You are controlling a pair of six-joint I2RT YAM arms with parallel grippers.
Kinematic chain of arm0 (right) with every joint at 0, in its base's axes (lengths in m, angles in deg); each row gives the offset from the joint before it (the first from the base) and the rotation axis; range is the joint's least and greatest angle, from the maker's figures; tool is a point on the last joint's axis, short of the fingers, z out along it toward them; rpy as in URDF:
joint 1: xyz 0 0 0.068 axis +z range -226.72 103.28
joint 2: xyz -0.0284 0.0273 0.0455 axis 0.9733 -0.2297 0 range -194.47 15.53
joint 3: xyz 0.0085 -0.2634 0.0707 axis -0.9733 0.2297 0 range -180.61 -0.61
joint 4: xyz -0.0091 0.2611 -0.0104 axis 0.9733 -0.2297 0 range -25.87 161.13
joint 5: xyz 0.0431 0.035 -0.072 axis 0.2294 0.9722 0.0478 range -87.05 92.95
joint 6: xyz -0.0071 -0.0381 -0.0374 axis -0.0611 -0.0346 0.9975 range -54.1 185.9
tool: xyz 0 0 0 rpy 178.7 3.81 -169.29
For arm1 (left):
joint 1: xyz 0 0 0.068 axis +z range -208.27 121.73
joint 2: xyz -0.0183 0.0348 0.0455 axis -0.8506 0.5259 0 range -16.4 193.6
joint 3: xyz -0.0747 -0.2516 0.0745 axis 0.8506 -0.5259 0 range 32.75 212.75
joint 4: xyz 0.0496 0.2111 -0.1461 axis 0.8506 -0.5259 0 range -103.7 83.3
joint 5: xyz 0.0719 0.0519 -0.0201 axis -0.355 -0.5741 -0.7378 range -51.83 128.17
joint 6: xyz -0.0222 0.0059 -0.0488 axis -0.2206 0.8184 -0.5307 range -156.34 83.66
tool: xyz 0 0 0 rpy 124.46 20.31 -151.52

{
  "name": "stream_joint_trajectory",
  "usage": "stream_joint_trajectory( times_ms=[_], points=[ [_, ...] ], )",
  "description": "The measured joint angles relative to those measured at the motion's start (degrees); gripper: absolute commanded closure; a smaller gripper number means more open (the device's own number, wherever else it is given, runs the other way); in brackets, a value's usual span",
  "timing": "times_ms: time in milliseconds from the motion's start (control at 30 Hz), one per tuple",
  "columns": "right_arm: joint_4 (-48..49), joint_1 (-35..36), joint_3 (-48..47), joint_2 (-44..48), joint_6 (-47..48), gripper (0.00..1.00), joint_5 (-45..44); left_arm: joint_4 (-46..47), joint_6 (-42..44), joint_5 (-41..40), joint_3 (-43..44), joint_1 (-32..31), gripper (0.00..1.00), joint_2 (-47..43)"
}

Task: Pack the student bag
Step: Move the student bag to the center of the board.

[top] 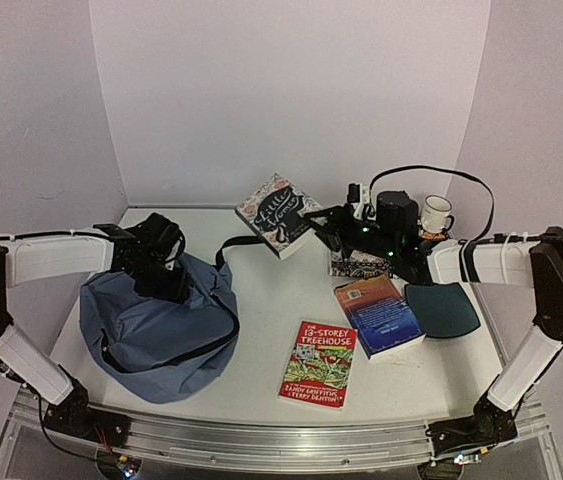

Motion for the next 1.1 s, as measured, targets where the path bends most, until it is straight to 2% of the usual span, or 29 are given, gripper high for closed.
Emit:
stream_joint_trajectory(
  times_ms=[100, 133, 167, 200, 233, 300, 367, 433, 667, 700, 767, 833, 900, 1000, 1100],
  points=[
    [0.0, 0.0, 0.3, 0.0, 0.0, 1.0, 0.0, -0.8, 2.8, -3.3, 2.3, -0.9, 0.36, 4.3],
    [0.0, 0.0, 0.4, 0.0, 0.0, 1.0, 0.0, -0.8, 3.0, -3.7, 2.4, -0.9, 0.4, 4.9],
    [0.0, 0.0, 0.6, 0.0, 0.0, 1.0, 0.0, -1.5, 4.2, -5.1, 3.3, -1.5, 0.53, 7.1],
    [0.0, 0.0, 0.7, 0.0, -0.1, 1.0, 0.0, -2.0, 5.4, -6.3, 4.2, -2.4, 0.58, 9.2],
    [0.0, 0.0, 0.7, 0.0, -0.1, 1.0, 0.0, -2.1, 5.4, -6.9, 4.5, -2.8, 0.71, 10.1],
    [0.0, 0.0, 0.8, 0.0, -0.1, 1.0, 0.0, -3.0, 6.4, -8.4, 6.2, -3.8, 0.91, 12.8],
    [0.0, 0.0, 0.9, 0.0, -0.1, 1.0, 0.0, -4.6, 8.3, -9.4, 10.3, -4.4, 0.99, 16.9],
    [0.0, 0.0, 0.9, 0.0, -0.1, 1.0, 0.0, -6.1, 8.8, -9.1, 13.4, -4.4, 1.0, 18.6],
    [-0.6, -0.2, 2.5, 1.1, 0.8, 1.0, -0.1, -8.2, 10.9, -8.3, 32.9, -4.4, 1.0, 28.8],
    [-0.9, -0.2, 3.0, 1.6, 1.0, 1.0, -0.2, -7.9, 11.5, -8.3, 35.4, -4.4, 0.97, 30.0],
    [-2.2, -0.2, 3.5, 2.7, 1.7, 1.0, -0.3, -7.0, 12.4, -8.3, 39.6, -4.5, 0.85, 31.8],
    [-4.1, -0.3, 4.2, 4.6, 2.9, 1.0, -0.8, -5.7, 13.6, -8.3, 42.2, -4.5, 0.65, 32.6],
    [-6.3, -0.5, 4.3, 6.3, 4.3, 1.0, -1.5, -4.9, 14.1, -7.8, 43.1, -4.5, 0.53, 32.5],
    [-11.3, -0.8, 4.4, 9.8, 7.4, 1.0, -3.2, -4.5, 13.6, -6.0, 43.0, -4.7, 0.43, 31.7],
    [-17.5, -1.7, 4.4, 14.2, 11.0, 1.0, -5.7, -4.1, 12.3, -2.8, 41.0, -5.2, 0.38, 29.2]
  ],
)
